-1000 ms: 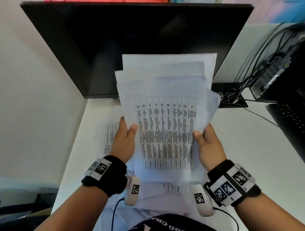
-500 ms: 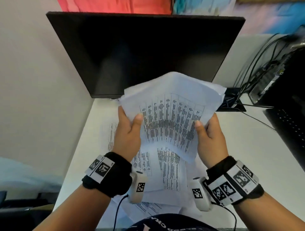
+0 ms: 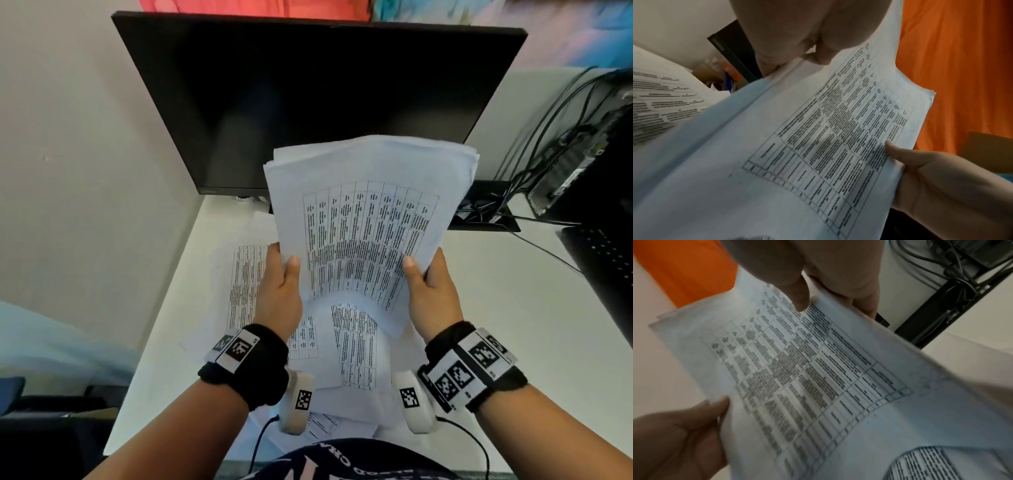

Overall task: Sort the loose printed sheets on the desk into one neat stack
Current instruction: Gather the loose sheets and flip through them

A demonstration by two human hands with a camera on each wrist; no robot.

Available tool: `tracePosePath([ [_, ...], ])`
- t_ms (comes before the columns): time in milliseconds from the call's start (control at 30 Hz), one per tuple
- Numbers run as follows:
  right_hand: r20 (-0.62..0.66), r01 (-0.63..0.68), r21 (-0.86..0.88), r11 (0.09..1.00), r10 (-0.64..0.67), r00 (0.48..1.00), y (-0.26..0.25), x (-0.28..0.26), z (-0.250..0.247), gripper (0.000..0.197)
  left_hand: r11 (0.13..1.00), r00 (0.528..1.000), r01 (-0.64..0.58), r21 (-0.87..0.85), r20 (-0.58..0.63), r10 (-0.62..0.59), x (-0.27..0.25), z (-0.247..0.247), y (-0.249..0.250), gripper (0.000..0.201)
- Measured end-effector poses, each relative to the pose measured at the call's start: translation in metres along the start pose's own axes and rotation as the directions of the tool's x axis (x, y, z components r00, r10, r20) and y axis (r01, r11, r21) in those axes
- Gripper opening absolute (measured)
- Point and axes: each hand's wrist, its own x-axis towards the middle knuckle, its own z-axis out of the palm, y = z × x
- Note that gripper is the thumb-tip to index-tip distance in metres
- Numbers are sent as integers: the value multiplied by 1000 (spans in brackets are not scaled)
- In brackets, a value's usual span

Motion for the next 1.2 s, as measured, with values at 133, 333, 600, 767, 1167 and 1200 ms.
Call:
tracePosePath([
  [133, -25, -7, 0, 1000, 7, 1000, 1, 9, -6, 27, 1000, 1000, 10, -5, -10, -10, -1, -2, -4, 17],
  [333, 68, -230, -92, 969, 237, 969, 19, 12, -24, 22, 980, 982, 123, 155, 122, -142, 4, -16, -30, 9],
  [600, 11, -475, -427, 770, 529, 848, 79, -2, -34, 15, 582, 886, 463, 668, -340, -315, 14, -65, -108, 57],
  [767, -29, -518, -512, 685, 589, 807, 97, -2, -40, 14, 522, 852, 520, 677, -362, -378, 12, -68, -120, 90],
  [1167, 11, -524, -533, 664, 625, 781, 101, -10, -46, 28, 825, 875, 440, 355, -377, -305, 17, -86, -118, 42],
  [1200, 4, -526, -533, 663, 624, 781, 102, -10, -48, 27, 814, 883, 441, 377, -345, -318, 18, -90, -118, 37],
])
